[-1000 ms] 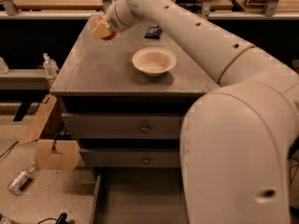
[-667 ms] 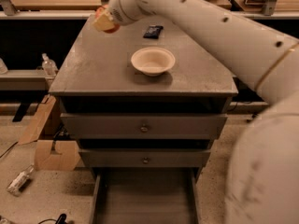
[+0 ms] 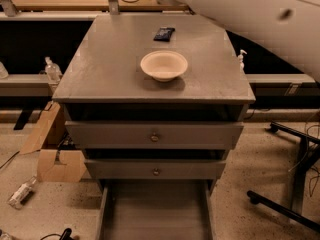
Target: Place apple into bottom drawer
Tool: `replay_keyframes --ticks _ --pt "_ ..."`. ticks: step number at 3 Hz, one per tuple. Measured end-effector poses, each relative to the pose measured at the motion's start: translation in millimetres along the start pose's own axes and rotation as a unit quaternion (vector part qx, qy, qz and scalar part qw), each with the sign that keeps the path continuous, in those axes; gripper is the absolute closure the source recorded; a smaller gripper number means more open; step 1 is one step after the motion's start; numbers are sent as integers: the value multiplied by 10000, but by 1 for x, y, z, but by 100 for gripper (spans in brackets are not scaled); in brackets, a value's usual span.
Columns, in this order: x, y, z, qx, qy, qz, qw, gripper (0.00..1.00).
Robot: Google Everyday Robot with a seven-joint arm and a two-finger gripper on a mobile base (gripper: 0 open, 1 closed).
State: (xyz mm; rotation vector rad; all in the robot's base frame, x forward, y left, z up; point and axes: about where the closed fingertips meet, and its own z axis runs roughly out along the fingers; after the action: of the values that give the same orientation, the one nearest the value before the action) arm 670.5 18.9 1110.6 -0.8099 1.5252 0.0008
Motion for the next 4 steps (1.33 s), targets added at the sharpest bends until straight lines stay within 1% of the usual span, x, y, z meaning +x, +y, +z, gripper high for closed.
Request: replay_keyframes --ticks 1,2,3,4 --pt "-2 7 -87 438 3 -63 9990 100" --pt "48 54 -144 494 339 821 9948 100" --pt "75 62 -144 446 562 808 9941 100" --pt "73 62 -144 448 547 809 9942 100"
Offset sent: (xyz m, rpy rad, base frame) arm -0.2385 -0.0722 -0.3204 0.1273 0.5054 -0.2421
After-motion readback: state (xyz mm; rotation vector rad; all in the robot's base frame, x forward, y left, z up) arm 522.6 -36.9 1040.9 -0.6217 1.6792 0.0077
